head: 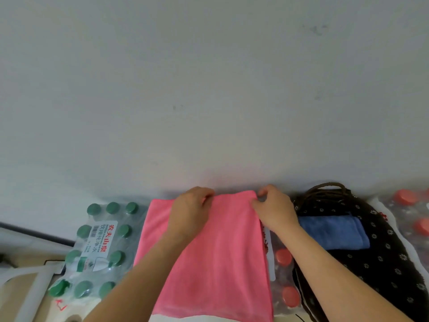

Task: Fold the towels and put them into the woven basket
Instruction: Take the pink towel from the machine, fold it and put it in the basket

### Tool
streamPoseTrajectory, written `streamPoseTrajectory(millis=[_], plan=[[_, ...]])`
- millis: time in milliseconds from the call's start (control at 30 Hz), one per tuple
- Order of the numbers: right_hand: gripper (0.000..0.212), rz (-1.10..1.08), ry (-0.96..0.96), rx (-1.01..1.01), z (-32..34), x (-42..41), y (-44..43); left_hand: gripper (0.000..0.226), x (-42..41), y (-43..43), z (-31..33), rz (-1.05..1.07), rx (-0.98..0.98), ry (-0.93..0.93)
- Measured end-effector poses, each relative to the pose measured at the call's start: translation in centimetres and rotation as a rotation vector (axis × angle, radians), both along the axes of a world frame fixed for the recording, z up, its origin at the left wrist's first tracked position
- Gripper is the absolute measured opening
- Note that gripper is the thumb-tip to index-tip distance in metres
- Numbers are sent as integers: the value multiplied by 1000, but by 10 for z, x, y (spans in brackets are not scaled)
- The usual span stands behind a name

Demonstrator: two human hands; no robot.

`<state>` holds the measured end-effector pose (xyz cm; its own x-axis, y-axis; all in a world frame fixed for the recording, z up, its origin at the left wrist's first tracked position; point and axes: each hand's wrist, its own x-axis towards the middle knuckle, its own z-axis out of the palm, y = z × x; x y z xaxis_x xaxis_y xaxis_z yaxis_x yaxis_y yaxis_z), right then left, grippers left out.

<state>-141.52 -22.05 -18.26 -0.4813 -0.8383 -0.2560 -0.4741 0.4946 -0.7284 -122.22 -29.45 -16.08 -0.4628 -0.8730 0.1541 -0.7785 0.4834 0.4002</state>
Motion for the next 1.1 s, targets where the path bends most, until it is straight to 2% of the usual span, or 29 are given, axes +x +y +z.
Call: streamPoseTrajectory(millis=[67,133,200,267,500,633,733,867,1000,1033,1100], plan=[[12,1,-4,11,1,-1,-2,15,45,-10,-1,108,14,-90],[21,3,-13,22,1,-3,-5,20,83,-20,-2,193,55,-166],[28,4,-76,24,2,-6,-7,28,103,-30,-4,206,129,-246],[23,-8,-154,28,2,-8,-9,35,113,-39,-7,173,163,-290],[12,-97,-377,-5,10,-11,-6,21,120,-62,15,130,379,-237],[11,-117,-366,-74,15,-7,1,14,120,-74,27,122,447,-278],[8,-133,-302,-107,17,-3,1,16,122,-81,31,87,551,-220],[12,-169,-359,-55,23,-1,-1,17,130,-88,31,94,745,-48],[10,-183,-450,8,29,-2,-1,45,141,-90,29,62,1014,118],[12,-181,-472,25,31,-3,-1,45,142,-91,28,52,1045,130],[14,-167,-493,58,35,-4,-2,28,141,-93,26,63,1022,167]])
